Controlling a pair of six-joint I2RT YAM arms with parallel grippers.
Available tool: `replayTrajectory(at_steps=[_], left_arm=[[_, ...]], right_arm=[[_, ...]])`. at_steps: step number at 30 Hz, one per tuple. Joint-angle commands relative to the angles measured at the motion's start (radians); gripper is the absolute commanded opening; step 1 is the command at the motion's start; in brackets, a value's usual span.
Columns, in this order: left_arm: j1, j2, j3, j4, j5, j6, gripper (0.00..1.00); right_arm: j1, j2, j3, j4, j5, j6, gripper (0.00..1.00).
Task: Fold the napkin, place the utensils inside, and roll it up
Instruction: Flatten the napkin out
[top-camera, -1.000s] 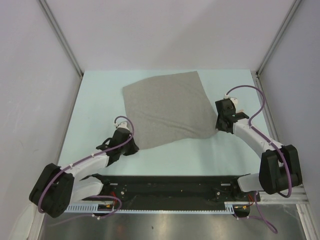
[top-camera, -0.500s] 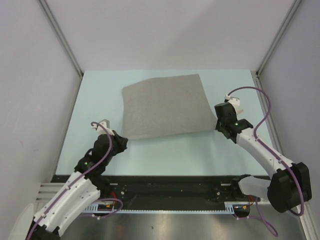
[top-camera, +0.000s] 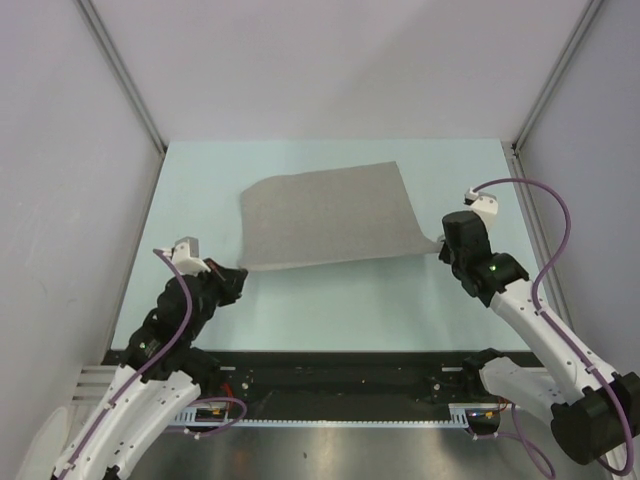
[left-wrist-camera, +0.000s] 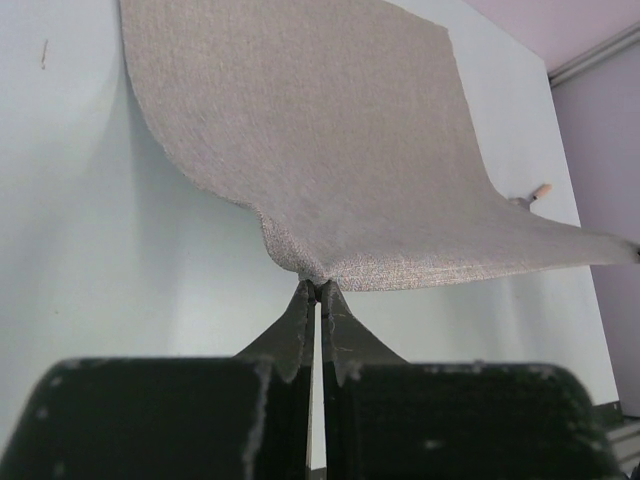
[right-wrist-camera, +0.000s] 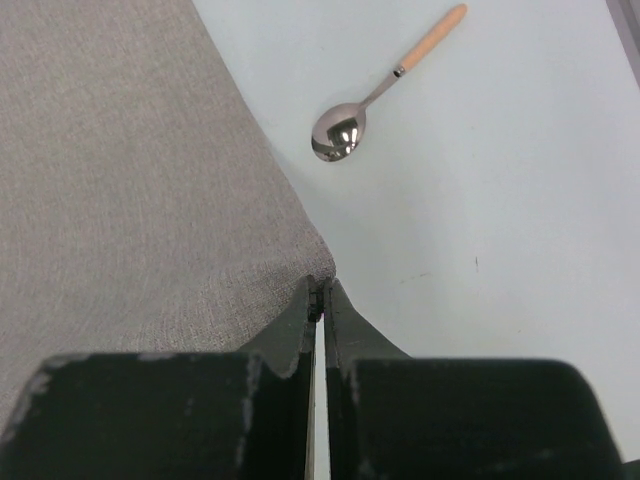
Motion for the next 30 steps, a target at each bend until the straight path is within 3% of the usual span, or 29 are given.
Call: replayTrajectory(at_steps=[1,15,16,18,19,21,22,24,27,28,30], left_arm=[[0.002,-0.025,0.031,-0.046,0.026,0.032,0.0],[0.001,-0.108,0.014,-0.14,0.198,-0.018,0.01],[0.001,-0.102,0.015,-0.143,0.223,-0.018,0.06],[0.001,-0.097,0.04,-0.164,0.231,-0.015,0.44],[0.001,-0.096,0.052,-0.173,0.218,0.0,0.69],[0.001,-0.088,0.104,-0.16,0.166,0.026,0.86],[0.001,-0.067,0.119,-0.111,0.077,0.057,0.98],[0.002,-0.018,0.149,-0.013,0.021,0.1,1.0],[0.007,0.192,0.175,0.208,-0.039,0.175,1.0],[0.03,0.348,0.185,0.307,-0.011,0.213,1.0],[0.082,0.517,0.248,0.391,0.037,0.247,1.0]], right_arm=[[0.001,-0.006,0.007,-0.05,0.084,0.008,0.0],[0.028,-0.027,-0.014,-0.173,0.17,0.106,0.0],[0.028,-0.033,-0.022,-0.173,0.17,0.117,0.0],[0.032,-0.044,-0.041,-0.17,0.174,0.12,0.13],[0.032,-0.047,-0.042,-0.168,0.178,0.12,0.34],[0.032,-0.05,-0.044,-0.153,0.194,0.108,0.54],[0.032,-0.049,-0.041,-0.142,0.196,0.097,0.64],[0.033,-0.032,-0.041,-0.082,0.176,0.071,0.7],[0.032,0.022,-0.03,0.005,0.1,0.034,0.72],[0.033,0.043,-0.027,0.026,0.073,0.03,0.73],[0.035,0.092,-0.021,0.085,-0.023,0.025,0.73]])
